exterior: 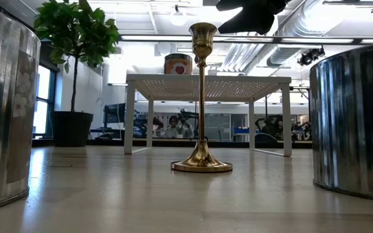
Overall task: Pick & Place candle stick holders
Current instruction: Put the left gold candle holder on the shelf
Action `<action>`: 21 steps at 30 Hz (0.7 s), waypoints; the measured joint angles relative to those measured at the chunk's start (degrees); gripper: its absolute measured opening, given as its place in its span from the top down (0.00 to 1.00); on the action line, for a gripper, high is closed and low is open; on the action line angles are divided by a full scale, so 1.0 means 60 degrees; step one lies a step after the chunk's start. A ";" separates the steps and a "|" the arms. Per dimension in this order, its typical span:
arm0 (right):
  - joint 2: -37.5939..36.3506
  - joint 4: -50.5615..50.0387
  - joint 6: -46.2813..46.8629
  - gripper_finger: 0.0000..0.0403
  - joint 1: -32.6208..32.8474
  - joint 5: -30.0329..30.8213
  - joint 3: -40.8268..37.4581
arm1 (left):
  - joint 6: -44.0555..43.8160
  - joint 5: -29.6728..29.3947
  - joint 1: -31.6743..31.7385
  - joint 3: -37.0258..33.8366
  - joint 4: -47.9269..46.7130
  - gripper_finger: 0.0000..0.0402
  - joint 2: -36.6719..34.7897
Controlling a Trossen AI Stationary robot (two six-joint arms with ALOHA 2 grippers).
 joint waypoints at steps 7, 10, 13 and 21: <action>-0.0001 -0.0004 0.0021 0.14 -0.0001 -0.0012 0.0000 | 0.0013 0.0561 0.0000 -0.0528 0.0561 0.15 0.0000; 0.0000 -0.0002 0.0023 0.14 -0.0002 -0.0007 0.0000 | 0.0046 0.0598 0.0000 -0.0701 0.0565 0.15 0.0000; -0.0004 0.0000 0.0030 0.14 0.0000 -0.0007 0.0000 | 0.0091 0.0486 0.0000 -0.0766 0.0572 0.15 0.0000; 0.0000 0.0002 0.0197 0.14 -0.0003 0.0000 0.0000 | 0.0317 0.0288 0.0000 -0.0783 0.0587 0.16 0.0000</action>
